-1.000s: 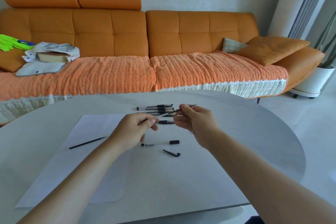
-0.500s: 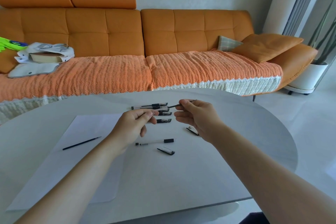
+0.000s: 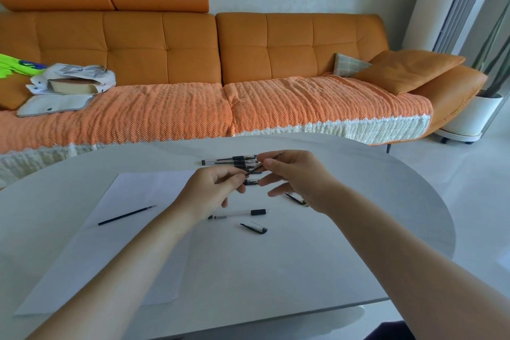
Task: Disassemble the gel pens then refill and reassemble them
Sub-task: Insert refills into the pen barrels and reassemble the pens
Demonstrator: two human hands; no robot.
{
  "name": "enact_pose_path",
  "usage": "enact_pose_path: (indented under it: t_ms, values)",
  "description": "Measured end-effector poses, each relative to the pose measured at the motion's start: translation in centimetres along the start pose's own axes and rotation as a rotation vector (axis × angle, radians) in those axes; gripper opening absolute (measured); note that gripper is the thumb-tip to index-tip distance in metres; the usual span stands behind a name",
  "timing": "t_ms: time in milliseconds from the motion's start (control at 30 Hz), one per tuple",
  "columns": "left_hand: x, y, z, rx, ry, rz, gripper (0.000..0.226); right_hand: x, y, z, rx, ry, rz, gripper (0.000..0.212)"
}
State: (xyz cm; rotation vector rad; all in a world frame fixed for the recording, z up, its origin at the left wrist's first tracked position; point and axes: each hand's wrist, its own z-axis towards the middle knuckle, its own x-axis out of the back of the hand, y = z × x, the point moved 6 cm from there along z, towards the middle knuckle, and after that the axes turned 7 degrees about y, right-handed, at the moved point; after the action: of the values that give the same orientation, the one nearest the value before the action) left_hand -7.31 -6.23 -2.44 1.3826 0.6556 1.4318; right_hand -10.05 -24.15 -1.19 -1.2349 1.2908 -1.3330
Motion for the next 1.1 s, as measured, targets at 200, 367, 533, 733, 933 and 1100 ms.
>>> enact_pose_path:
  t_ms: [200,367,533,733,933,1100]
  values:
    - [-1.5,-0.1,0.8,0.013,0.12,0.041,0.016,3.2,-0.1,0.6,0.036,0.038,-0.387,0.037]
    - [-3.1,-0.3,1.4,0.023,0.145,0.084,0.021,8.8,1.6,1.6,0.041,0.17,-0.881,0.024]
    - [-4.9,1.1,2.4,-0.041,0.155,0.312,0.021,9.3,4.4,0.9,-0.053,0.019,-0.991,0.016]
    - [-6.6,2.3,2.8,-0.11,0.129,0.487,0.032,9.0,4.5,1.0,-0.028,0.006,-0.961,0.016]
    - [-7.2,1.8,2.9,-0.106,0.048,0.55,0.027,8.9,4.6,1.1,-0.028,0.004,-0.955,0.008]
    - [-5.9,1.5,2.7,-0.136,0.016,0.545,0.019,8.9,2.9,1.5,0.041,0.126,-0.765,0.006]
